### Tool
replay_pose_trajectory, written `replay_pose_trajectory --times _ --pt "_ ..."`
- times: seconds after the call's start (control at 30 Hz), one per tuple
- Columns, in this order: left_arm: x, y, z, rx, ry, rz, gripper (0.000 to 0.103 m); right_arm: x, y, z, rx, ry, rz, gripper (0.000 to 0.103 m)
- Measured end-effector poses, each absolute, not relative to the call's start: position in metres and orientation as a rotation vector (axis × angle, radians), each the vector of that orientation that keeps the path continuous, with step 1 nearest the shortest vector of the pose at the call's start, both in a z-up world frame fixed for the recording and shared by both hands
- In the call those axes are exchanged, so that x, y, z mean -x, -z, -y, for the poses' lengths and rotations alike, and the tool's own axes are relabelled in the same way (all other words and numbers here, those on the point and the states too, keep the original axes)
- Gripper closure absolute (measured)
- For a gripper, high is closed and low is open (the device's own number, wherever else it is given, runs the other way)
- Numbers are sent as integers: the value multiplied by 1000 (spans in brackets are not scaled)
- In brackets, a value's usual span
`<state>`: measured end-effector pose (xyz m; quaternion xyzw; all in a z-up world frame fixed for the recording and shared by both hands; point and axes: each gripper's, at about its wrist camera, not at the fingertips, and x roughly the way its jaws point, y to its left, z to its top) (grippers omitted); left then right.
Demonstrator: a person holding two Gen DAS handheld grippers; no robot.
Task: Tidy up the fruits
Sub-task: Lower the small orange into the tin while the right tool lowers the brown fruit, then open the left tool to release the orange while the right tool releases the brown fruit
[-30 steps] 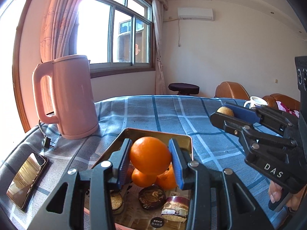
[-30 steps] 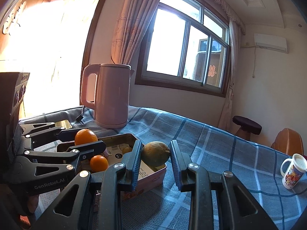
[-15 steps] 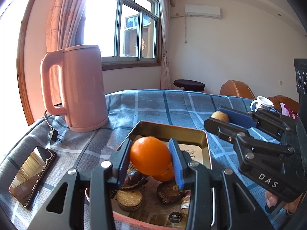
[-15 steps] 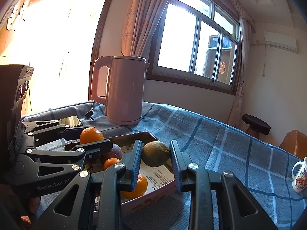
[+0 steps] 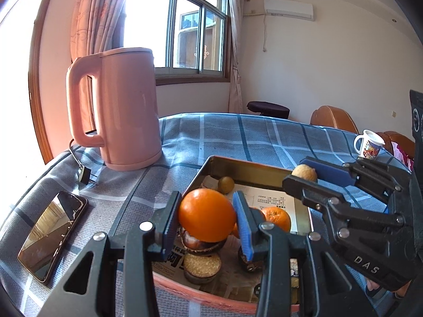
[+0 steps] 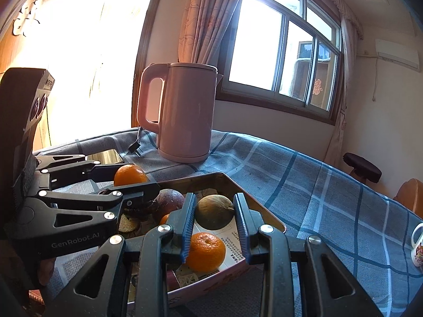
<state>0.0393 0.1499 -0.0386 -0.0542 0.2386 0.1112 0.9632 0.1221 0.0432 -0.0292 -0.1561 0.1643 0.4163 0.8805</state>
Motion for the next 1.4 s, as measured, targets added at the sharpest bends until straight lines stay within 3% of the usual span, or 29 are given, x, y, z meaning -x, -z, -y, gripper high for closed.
replay_pose_trajectory --times 0.57,0.63,0.67,0.83,0.9,1.03,1.17,1.4 --pt "-35 39 -143 75 -215 -500 60 -126 50 -65 408 -924 -492 68" --pt "-34 39 -142 69 -219 -497 51 -126 52 -66 415 -937 -511 53" --pt "-33 38 -141 66 -224 -491 43 -125 53 -67 422 -939 -516 50" --pt "-29 36 -138 67 -212 -471 39 -121 51 -62 411 -921 -496 50" --pt "-25 33 -138 73 -220 -450 30 -122 48 -55 379 -900 -484 50" --pt "-18 24 -138 80 -230 -404 26 -125 43 -34 321 -821 -453 49" --pt "-12 17 -136 83 -241 -369 13 -129 37 -15 286 -739 -414 49" --pt "-14 15 -129 68 -241 -363 8 -130 28 6 251 -679 -378 42"
